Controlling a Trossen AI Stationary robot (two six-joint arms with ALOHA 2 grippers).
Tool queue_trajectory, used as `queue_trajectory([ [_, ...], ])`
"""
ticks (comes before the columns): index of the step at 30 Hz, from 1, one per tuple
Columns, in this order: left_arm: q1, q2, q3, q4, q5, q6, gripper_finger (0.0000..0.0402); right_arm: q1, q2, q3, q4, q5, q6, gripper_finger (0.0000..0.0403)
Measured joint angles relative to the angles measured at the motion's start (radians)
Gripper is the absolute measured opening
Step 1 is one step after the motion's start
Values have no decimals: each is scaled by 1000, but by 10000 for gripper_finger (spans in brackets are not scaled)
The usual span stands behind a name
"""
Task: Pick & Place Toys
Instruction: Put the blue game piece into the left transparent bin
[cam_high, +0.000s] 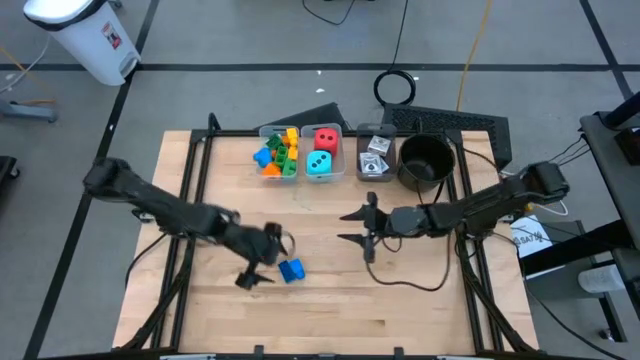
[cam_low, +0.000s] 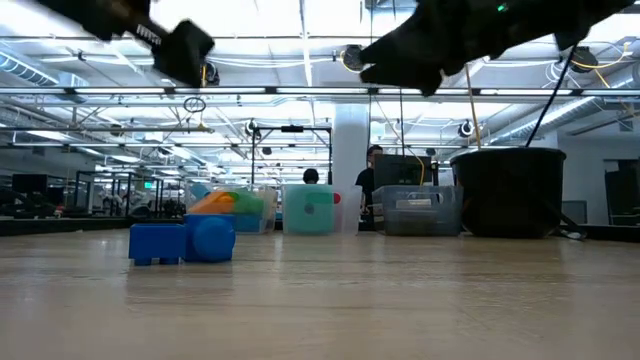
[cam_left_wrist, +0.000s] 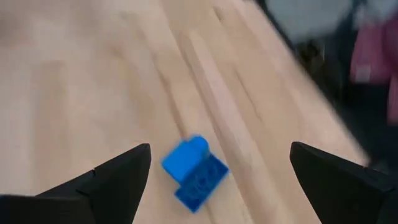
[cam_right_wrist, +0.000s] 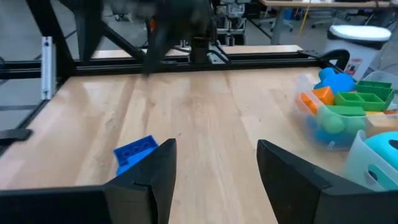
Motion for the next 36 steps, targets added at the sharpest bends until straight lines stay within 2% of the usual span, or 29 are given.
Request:
queue_trajectory([
  [4, -75, 168, 0, 15, -27, 63, 390, 20, -83, -31, -35, 1, 21, 194],
  [8, -104, 317, 0, 18, -58, -3, 390, 35, -126, -81, 10, 0, 21, 194],
  [14, -89, 443, 0, 41, -123, 15, 390, 35, -139, -130, 109, 2, 21, 194],
  [21, -72, 465, 0, 105, -308, 118, 390, 35, -139, -135, 122, 2, 11, 194],
  [28, -51, 457, 0, 109, -364, 179, 390, 35, -139, -135, 121, 2, 12, 194],
  [36, -45, 456, 0, 127, -398, -6, 390, 35, -139, -135, 118, 2, 13, 194],
])
